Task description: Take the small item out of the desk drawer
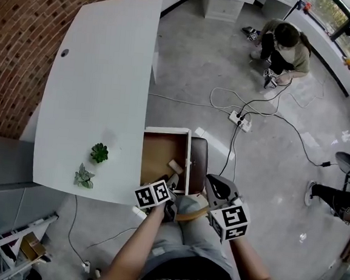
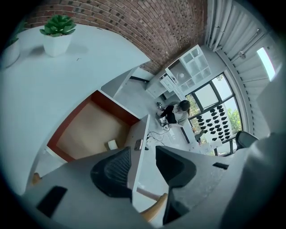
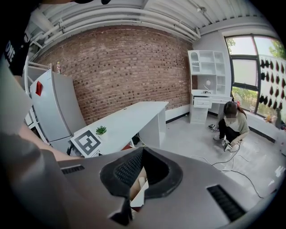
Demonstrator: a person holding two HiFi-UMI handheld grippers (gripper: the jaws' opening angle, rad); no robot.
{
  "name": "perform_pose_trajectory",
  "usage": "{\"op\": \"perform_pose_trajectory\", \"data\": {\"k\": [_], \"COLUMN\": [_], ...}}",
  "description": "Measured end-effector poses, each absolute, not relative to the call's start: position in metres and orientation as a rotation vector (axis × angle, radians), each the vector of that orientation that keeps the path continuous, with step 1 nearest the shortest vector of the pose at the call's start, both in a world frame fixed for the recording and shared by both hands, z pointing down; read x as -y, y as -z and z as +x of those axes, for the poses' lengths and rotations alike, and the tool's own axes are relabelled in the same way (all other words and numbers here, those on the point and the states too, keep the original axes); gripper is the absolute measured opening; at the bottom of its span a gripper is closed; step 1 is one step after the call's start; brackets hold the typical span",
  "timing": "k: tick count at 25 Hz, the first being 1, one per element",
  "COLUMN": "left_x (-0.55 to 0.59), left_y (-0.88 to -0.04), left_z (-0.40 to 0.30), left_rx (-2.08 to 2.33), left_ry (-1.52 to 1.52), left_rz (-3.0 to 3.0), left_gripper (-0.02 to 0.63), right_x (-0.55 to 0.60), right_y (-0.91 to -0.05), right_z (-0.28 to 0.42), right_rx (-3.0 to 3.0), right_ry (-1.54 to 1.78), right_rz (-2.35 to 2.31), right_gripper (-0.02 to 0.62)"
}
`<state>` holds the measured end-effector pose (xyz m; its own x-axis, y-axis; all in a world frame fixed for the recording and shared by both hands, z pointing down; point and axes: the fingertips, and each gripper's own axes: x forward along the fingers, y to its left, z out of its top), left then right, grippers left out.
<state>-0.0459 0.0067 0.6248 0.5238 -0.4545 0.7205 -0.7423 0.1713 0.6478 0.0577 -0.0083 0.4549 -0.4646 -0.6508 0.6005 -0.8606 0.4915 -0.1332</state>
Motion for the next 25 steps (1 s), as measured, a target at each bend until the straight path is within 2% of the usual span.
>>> {"op": "perform_pose_trajectory", "data": {"k": [25], "left_x": [0.018], "left_y": [-0.718], "left_z": [-0.046], "left_rx": [1.076], "left_ry": [-0.241], "left_rz": [1.275], "left_gripper": [0.156], "right_x": [0.057], "right_y": [-0.529], "right_z": [0.032], "right_rx": [2.29], "right_ry": [-0.681], "right_rz": [1.094], "right_gripper": [-0.003]}}
